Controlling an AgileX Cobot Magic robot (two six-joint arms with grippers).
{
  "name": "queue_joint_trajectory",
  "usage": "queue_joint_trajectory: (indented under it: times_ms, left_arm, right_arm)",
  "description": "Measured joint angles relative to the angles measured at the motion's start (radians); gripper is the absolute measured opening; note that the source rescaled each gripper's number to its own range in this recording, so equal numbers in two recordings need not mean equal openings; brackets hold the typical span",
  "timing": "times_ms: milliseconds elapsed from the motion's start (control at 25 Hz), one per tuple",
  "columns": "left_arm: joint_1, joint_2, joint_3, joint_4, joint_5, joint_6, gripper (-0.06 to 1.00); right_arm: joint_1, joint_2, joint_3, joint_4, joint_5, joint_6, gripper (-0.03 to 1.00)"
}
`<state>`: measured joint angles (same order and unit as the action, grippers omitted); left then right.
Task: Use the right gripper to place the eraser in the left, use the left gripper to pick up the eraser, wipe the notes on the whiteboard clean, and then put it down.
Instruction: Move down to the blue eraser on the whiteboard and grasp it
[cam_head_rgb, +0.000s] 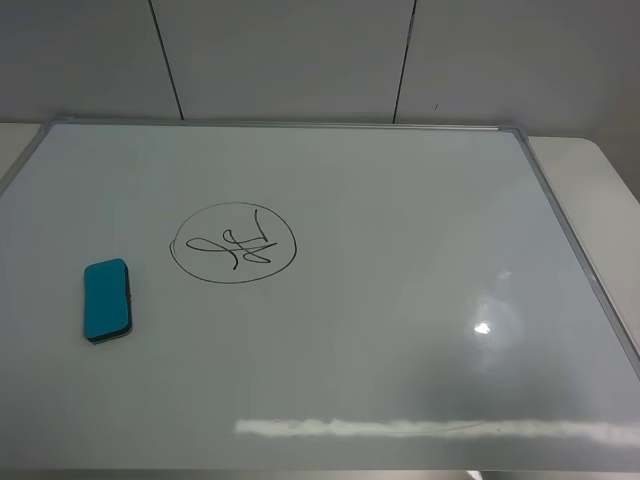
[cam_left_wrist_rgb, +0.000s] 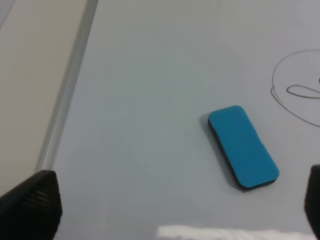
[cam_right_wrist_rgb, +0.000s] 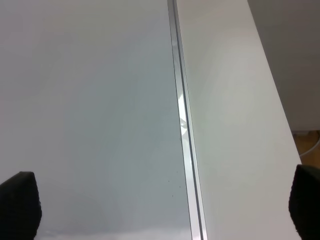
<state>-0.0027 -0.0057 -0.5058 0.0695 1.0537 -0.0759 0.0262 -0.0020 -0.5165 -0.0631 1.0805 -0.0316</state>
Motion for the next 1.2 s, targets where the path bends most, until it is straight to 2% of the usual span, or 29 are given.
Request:
queue_joint_trajectory:
  times_ms: [680, 800, 960, 1200]
  left_arm:
    - [0.0, 0.019, 0.0, 0.0, 0.0, 0.0, 0.98]
    - [0.0, 0.12, -0.025, 0.0, -0.001, 0.0, 0.98]
    - [0.0, 0.356, -0.092, -0.008, 0.001, -0.001, 0.98]
    - [0.0, 0.747, -0.155, -0.07, -0.051, -0.064, 0.98]
  right_arm:
    - [0.0, 0.0, 0.0, 0.0, 0.0, 0.0, 1.0]
    - [0.0, 0.0, 0.0, 0.0, -0.002, 0.0, 1.0]
    - [0.0, 0.0, 0.0, 0.0, -0.003, 0.0, 1.0]
    - [0.0, 0.0, 0.0, 0.0, -0.003, 0.0, 1.0]
